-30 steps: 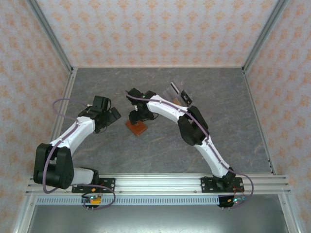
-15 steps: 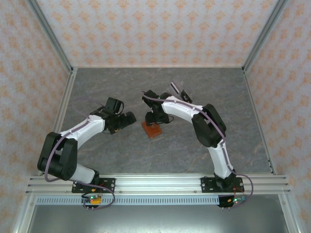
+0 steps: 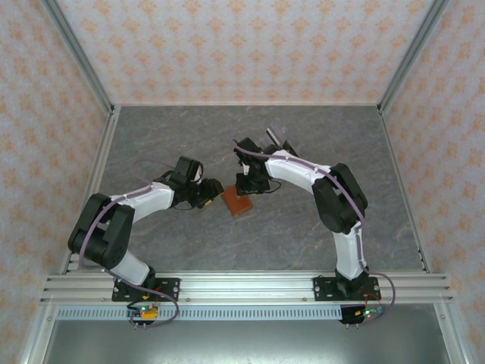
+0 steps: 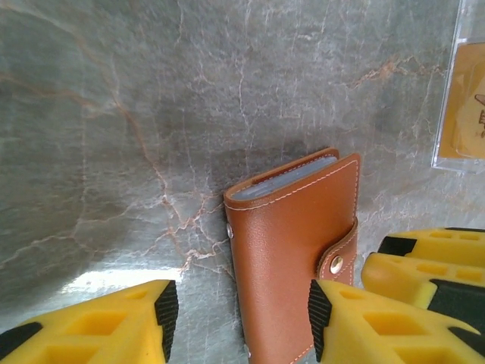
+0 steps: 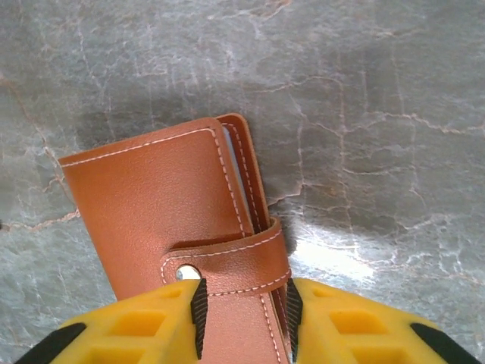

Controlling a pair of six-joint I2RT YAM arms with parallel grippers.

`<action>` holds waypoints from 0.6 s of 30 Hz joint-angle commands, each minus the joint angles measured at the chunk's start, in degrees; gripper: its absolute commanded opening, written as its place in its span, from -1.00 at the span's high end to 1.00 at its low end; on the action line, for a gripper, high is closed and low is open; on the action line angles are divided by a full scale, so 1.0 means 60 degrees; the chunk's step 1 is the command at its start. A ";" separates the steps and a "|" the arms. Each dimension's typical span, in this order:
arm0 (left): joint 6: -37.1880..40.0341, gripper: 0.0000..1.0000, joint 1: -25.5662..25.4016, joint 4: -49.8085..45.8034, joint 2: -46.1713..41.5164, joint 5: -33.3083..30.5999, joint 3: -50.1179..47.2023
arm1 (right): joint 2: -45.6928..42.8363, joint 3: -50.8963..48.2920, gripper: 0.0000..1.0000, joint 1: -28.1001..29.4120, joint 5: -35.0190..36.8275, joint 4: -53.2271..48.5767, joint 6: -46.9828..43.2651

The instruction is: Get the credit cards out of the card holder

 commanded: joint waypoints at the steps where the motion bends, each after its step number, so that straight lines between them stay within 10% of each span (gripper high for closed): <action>1: -0.0063 0.02 -0.0063 0.0646 0.0137 0.0395 -0.0166 | 0.0367 0.0211 0.36 -0.0040 -0.0269 -0.0084 -0.0133; 18: -0.0614 0.24 -0.0078 0.2723 0.1152 0.1412 -0.0685 | 0.0762 -0.0154 0.42 -0.0126 -0.0556 0.0290 0.0191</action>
